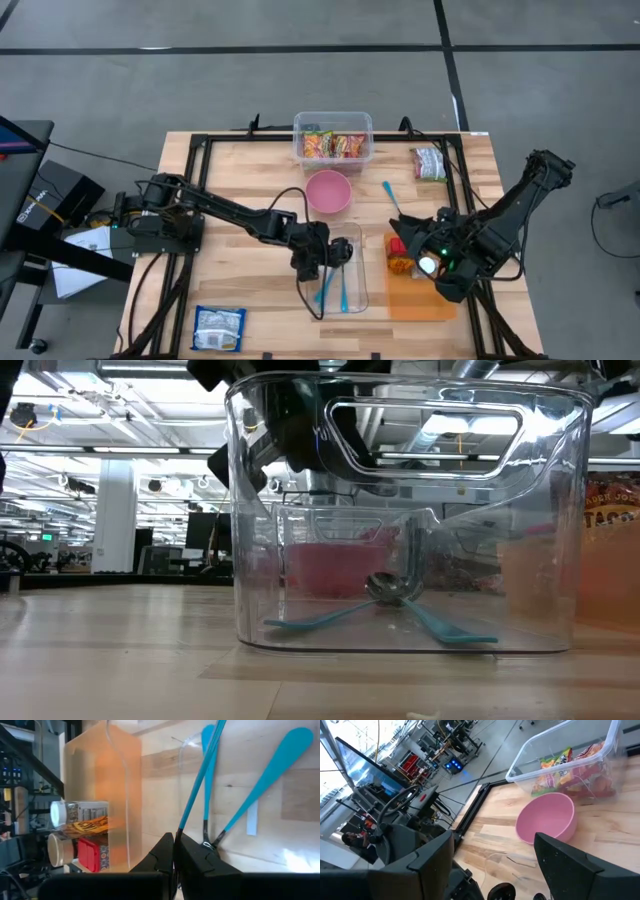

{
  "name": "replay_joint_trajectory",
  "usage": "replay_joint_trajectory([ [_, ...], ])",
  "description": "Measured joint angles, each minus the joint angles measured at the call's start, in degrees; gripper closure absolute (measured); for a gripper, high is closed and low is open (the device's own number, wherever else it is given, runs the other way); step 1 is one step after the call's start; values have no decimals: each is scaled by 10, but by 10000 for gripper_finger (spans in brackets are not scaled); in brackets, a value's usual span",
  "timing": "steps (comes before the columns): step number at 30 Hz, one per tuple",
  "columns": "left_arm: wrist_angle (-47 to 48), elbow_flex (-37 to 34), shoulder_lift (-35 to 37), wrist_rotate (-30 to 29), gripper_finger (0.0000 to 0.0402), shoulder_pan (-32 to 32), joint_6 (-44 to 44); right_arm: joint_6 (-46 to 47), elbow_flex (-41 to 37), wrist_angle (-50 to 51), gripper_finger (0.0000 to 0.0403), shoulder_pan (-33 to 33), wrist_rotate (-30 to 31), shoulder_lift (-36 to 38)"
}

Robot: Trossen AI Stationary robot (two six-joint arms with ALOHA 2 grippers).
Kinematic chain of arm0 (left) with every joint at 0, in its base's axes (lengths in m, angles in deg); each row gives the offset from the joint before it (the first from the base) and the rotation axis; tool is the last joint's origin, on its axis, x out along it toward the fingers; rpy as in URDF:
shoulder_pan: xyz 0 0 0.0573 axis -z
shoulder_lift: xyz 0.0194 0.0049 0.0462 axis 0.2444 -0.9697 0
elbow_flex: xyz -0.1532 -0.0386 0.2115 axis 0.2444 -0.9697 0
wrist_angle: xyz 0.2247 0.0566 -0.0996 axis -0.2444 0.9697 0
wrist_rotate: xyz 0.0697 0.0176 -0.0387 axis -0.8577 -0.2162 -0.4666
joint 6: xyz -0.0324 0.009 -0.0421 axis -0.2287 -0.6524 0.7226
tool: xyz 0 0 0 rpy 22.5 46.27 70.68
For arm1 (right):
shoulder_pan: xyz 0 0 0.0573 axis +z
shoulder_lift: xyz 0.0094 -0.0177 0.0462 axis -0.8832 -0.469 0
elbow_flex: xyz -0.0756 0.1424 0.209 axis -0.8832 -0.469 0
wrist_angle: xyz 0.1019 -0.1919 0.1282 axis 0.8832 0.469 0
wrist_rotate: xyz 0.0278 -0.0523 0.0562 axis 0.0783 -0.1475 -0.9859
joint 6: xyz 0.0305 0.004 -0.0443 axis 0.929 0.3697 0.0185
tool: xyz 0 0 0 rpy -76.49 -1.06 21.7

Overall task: Pick & Place Food Item
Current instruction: Put the blue spoon into the bottom transparent bin

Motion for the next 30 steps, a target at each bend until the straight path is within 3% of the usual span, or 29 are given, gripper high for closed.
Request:
replay_joint_trajectory([
  [30, 6, -2, -13, -3, 386, -2, 15, -2, 0, 0, 136, 0, 0, 0],
])
